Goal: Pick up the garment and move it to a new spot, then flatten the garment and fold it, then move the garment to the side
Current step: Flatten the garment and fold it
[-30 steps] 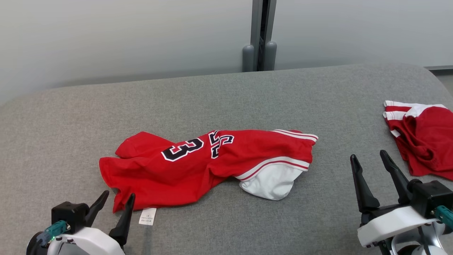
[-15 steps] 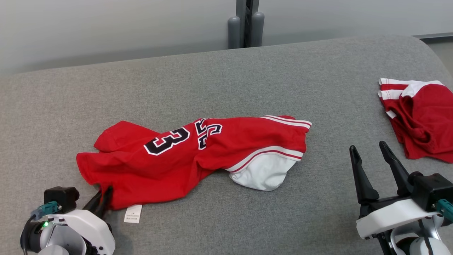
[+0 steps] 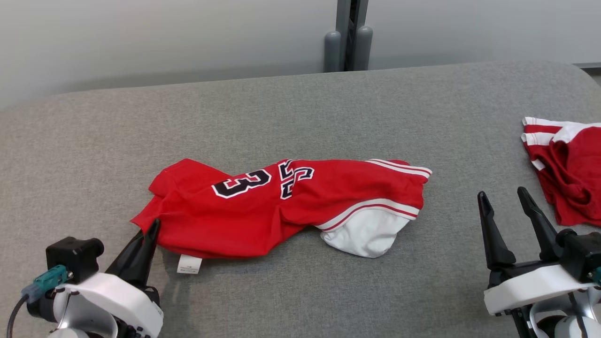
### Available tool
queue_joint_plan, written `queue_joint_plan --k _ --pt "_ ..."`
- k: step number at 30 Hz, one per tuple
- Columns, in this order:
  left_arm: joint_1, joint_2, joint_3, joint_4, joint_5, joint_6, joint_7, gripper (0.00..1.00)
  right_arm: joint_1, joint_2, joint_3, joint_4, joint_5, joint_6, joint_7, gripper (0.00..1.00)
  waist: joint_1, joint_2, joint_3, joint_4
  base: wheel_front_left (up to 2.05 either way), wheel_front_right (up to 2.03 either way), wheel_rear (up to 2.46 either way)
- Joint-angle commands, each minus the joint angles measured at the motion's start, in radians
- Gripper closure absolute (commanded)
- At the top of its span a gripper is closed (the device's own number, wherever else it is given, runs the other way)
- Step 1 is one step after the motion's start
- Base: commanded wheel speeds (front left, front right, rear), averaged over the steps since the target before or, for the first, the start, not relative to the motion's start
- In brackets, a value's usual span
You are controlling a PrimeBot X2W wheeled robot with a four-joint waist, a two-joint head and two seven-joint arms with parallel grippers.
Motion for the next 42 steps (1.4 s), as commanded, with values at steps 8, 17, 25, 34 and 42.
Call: queue_joint_plan --k 8,17,25,34,42 --pt "0.182 0.047 0.023 -0.368 -0.020 0.123 0.113 1.00 0.013 -0.005 -0.023 -0.015 0.009 0.000 -0.005 0.00 0.0000 0.0000 -0.023 0.057 0.00 0.00 0.00" --pt "0.137 0.063 0.037 -0.347 -0.055 0.125 0.168 1.00 -0.018 -0.005 -0.014 -0.024 0.005 0.000 -0.001 0.00 0.0000 0.0000 0.010 0.043 0.00 0.00 0.00" --pt "-0.047 0.022 0.034 -0.021 -0.120 0.052 0.192 1.00 -0.055 -0.005 -0.004 -0.018 0.018 0.000 -0.010 0.00 0.0000 0.0000 0.079 -0.038 0.00 0.00 0.00" --pt "-0.193 -0.013 0.049 0.275 -0.145 -0.017 0.128 0.93 -0.078 -0.005 -0.005 0.003 0.033 0.000 -0.038 0.00 0.0000 0.0000 0.133 -0.080 0.00 0.00 0.00" --pt "-0.203 -0.064 0.079 0.349 -0.129 -0.026 -0.049 0.00 -0.086 -0.005 -0.006 0.017 0.025 0.000 -0.044 0.00 0.0000 0.0000 0.112 -0.052 0.00 0.00 0.00"
